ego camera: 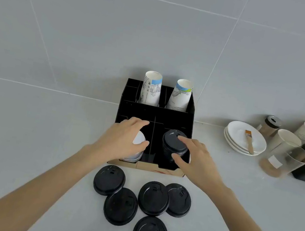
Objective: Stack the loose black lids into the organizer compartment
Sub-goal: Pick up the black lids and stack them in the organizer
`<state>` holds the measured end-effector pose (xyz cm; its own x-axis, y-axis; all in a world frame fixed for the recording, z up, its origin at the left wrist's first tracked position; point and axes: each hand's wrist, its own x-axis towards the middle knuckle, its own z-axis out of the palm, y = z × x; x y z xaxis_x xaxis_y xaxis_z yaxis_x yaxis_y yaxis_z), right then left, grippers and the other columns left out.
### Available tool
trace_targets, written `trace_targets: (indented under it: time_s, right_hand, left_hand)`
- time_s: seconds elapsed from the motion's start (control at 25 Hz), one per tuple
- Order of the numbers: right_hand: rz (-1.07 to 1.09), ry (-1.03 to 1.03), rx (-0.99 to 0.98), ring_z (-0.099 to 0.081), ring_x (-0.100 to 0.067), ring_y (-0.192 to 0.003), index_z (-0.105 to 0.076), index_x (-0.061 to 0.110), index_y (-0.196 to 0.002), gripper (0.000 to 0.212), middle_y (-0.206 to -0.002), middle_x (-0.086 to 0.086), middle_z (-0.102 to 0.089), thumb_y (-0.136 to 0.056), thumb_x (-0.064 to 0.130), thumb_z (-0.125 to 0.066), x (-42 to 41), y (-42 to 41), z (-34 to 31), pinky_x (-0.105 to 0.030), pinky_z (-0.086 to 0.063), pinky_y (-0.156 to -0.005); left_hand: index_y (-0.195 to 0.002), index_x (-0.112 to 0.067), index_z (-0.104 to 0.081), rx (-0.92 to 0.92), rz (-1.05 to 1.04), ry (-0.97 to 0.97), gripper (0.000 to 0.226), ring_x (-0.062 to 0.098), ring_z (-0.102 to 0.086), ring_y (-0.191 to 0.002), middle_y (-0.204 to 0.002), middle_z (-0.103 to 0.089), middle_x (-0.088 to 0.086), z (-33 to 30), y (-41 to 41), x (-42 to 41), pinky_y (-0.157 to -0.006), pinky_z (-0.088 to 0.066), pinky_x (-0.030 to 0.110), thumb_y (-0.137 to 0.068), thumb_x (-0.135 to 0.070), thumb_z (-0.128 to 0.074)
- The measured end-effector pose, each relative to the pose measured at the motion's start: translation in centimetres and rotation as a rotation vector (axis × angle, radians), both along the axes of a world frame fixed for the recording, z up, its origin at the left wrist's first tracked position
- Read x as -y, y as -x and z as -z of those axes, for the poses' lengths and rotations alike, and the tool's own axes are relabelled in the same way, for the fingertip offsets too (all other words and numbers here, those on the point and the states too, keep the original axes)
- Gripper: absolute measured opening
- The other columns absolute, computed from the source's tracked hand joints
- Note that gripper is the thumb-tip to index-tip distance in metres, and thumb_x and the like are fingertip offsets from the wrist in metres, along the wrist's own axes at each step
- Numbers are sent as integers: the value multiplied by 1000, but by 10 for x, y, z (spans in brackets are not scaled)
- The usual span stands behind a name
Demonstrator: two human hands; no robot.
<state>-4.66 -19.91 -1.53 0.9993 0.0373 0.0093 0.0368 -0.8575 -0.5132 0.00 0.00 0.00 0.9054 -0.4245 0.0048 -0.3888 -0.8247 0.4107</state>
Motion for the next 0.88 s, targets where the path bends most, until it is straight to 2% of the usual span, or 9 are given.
trace_targets:
  time_s: [0.16,0.32,0.44,0.56,0.72,0.88]
  right_hand:
    - [-29,-11,-64,-34,-18,-128,-31,23,-134,51,-139,2,-42,-87,31,-52,-1,9,22,-36,-33,-104]
    - [-50,-23,-109,-36,-18,-126,-31,23,-134,54,-139,3,-42,-86,30,-54,-2,15,45,-34,-34,-103]
    - [-82,-18,-151,-34,-18,-128,-31,21,-134,57,-138,1,-42,-84,30,-57,-3,22,60,-34,-32,-107]
    - [-107,-19,-203,-35,-19,-126,-32,23,-133,58,-138,2,-42,-82,29,-59,-4,29,72,-35,-32,-107]
    - [-113,4,-258,-31,-19,-129,-30,20,-134,62,-143,3,-36,-81,32,-60,-4,34,88,-36,-30,-110]
    - [-129,-4,-287,-27,-19,-132,-29,21,-135,66,-144,2,-33,-79,33,-62,-4,39,100,-37,-25,-113]
  left_hand:
    - [-136,-22,-25,-79,2,-20,57,23,-37,-128,-146,-33,-1,24,11,1,-100,-36,37,-87,-35,-50]
    - [-136,-21,-25,-148,29,-28,59,22,-43,-123,-143,-37,-1,50,21,3,-96,-39,35,-86,-36,-51]
    - [-137,-21,-23,-215,69,-40,61,20,-40,-126,-144,-36,-1,71,31,5,-100,-39,36,-85,-37,-53]
    - [-136,-22,-23,-268,87,-36,65,22,-37,-128,-143,-36,1,86,37,8,-103,-35,37,-83,-37,-56]
    - [-139,-19,-16,-337,116,-150,70,24,-28,-134,-149,-27,3,104,43,12,-111,-25,41,-84,-41,-54]
    - [-139,-20,-14,-379,149,-180,71,24,-26,-135,-149,-26,3,117,48,19,-112,-22,42,-84,-41,-53]
